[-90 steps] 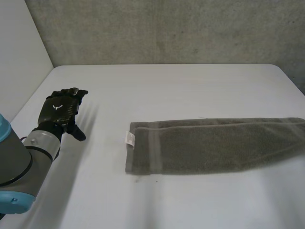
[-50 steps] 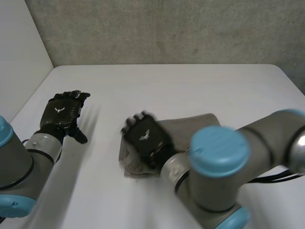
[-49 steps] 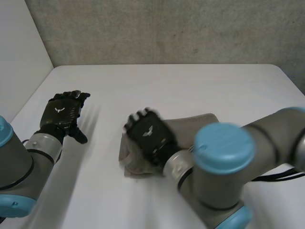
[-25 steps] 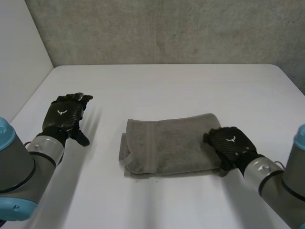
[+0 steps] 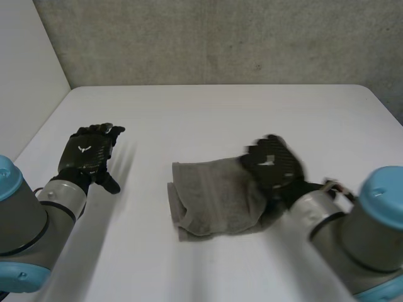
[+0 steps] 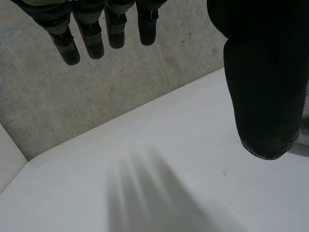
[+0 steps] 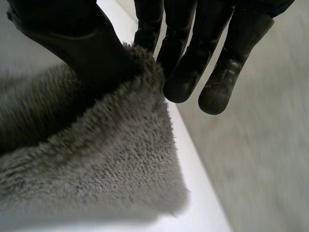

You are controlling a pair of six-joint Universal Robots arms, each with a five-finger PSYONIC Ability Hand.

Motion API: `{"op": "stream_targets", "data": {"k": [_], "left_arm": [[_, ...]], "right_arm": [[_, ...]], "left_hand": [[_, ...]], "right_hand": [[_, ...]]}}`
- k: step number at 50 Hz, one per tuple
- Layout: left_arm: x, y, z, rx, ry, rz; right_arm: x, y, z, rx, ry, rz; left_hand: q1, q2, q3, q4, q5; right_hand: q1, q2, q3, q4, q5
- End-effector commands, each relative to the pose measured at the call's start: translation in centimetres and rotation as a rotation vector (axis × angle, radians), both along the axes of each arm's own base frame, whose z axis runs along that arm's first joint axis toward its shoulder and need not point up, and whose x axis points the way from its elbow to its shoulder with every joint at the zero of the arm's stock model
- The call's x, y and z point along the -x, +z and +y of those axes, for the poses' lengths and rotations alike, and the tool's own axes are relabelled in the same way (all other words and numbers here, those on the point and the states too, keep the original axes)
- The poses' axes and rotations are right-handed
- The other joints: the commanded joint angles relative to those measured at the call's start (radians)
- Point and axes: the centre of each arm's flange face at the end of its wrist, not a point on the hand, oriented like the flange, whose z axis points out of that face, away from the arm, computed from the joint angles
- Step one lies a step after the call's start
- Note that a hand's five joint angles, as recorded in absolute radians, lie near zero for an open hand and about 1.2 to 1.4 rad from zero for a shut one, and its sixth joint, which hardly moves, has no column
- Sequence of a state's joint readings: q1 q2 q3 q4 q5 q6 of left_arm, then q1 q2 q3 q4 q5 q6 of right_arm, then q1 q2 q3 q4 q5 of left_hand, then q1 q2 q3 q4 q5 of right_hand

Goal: Fold the towel.

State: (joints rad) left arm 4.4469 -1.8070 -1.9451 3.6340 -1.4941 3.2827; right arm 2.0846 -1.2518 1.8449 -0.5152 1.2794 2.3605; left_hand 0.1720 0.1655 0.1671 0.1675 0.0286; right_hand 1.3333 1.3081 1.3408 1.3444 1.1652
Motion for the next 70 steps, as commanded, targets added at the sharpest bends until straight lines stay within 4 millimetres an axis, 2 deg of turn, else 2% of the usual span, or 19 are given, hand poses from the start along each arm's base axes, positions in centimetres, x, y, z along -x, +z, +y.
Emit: {"op": "stream_targets", "data": {"k": [1,7,11,12,13,15,16,18,21,23,24,26,29,31,35,39,47,61,70], "left_arm": [[-0.1,0.0,0.0,0.002,0.003,0.000],[-0.1,0.4,0.0,0.011,0.003,0.004],[-0.1,0.6,0.0,0.017,0.003,0.006],[0.0,0.7,0.1,0.020,0.002,0.007],[0.0,0.7,0.1,0.020,0.002,0.007],[0.0,0.9,0.1,0.026,0.000,0.009],[0.0,1.2,0.1,0.035,-0.001,0.011],[0.2,1.6,0.2,0.047,-0.007,0.019],[1.0,2.5,0.6,0.066,-0.030,0.047],[1.5,3.0,1.0,0.077,-0.049,0.069],[2.1,3.7,1.2,0.090,-0.065,0.093],[2.7,4.4,1.4,0.099,-0.085,0.122],[4.0,5.4,2.0,0.086,-0.124,0.182],[5.4,5.9,2.8,0.026,-0.165,0.233],[7.1,5.3,3.5,-0.079,-0.202,0.259],[9.9,3.4,4.5,-0.243,-0.200,0.259],[11.1,-0.7,4.9,-0.394,-0.007,0.143],[10.9,-4.2,6.4,-0.451,0.019,0.049],[10.7,-4.7,6.5,-0.446,0.021,0.047]], "right_arm": [[-6.6,-1.8,6.7,0.071,0.292,0.083],[-7.9,-5.5,10.5,0.047,0.435,0.182],[-7.9,-5.6,10.4,0.039,0.424,0.187],[-7.7,-5.1,10.2,0.032,0.409,0.178],[-7.7,-5.1,10.2,0.032,0.409,0.178],[-7.4,-3.2,9.7,0.023,0.344,0.127],[-7.4,-3.2,9.7,0.023,0.343,0.126],[-6.6,-1.4,8.4,-0.043,0.244,0.032],[-5.9,-0.7,7.2,-0.088,0.189,-0.027],[-4.3,1.7,5.2,-0.161,0.111,-0.168],[-4.3,1.7,5.1,-0.161,0.110,-0.169],[-2.9,4.6,3.6,-0.214,0.056,-0.327],[-2.1,5.3,2.7,-0.255,0.021,-0.388],[-0.5,5.4,0.7,-0.357,-0.063,-0.447],[0.5,5.7,-0.5,-0.439,-0.111,-0.468],[0.5,4.2,-1.7,-0.587,-0.139,-0.427],[-0.3,1.4,-3.4,-0.740,-0.187,-0.326],[-1.8,-4.1,-4.3,-0.733,-0.155,-0.107],[-2.0,-3.7,-4.1,-0.703,-0.136,-0.086]], "left_hand": [[0.003,0.009,0.007,0.007,-0.029],[0.003,0.009,0.007,0.007,-0.029],[0.003,0.009,0.007,0.007,-0.029],[0.003,0.009,0.007,0.007,-0.029],[0.003,0.009,0.007,0.007,-0.029],[0.003,0.009,0.007,0.007,-0.029],[0.003,0.009,0.007,0.007,-0.029],[0.003,0.009,0.007,0.007,-0.029],[0.003,0.009,0.007,0.007,-0.029],[0.003,0.009,0.007,0.007,-0.029],[0.003,0.009,0.007,0.007,-0.029],[0.003,0.009,0.007,0.007,-0.029],[0.003,0.009,0.007,0.007,-0.029],[0.003,0.009,0.007,0.007,-0.029],[0.003,0.009,0.007,0.007,-0.029],[0.003,0.010,0.008,0.008,-0.028],[0.003,0.009,0.007,0.007,-0.029],[0.003,0.009,0.007,0.007,-0.029],[0.003,0.009,0.007,0.007,-0.029]], "right_hand": [[0.063,0.088,0.056,0.052,0.057],[0.063,0.088,0.056,0.052,0.057],[0.063,0.088,0.056,0.052,0.057],[-0.154,-0.129,-0.161,-0.165,-0.160],[-0.156,-0.131,-0.164,-0.167,-0.163],[-1.106,-1.081,-1.113,-1.117,-1.112],[-1.110,-1.085,-1.118,-1.121,-1.117],[-1.159,-1.134,-1.166,-1.170,-1.165],[-1.159,-1.134,-1.166,-1.170,-1.165],[-1.159,-1.134,-1.166,-1.170,-1.165],[-1.159,-1.134,-1.166,-1.170,-1.165],[-1.159,-1.134,-1.166,-1.170,-1.165],[-1.159,-1.134,-1.166,-1.170,-1.165],[-1.159,-1.134,-1.166,-1.170,-1.165],[-1.159,-1.134,-1.166,-1.170,-1.165],[-1.159,-1.134,-1.166,-1.170,-1.165],[-1.159,-1.134,-1.166,-1.170,-1.165],[-1.159,-1.134,-1.166,-1.170,-1.165],[-1.159,-1.134,-1.166,-1.170,-1.165]]}}
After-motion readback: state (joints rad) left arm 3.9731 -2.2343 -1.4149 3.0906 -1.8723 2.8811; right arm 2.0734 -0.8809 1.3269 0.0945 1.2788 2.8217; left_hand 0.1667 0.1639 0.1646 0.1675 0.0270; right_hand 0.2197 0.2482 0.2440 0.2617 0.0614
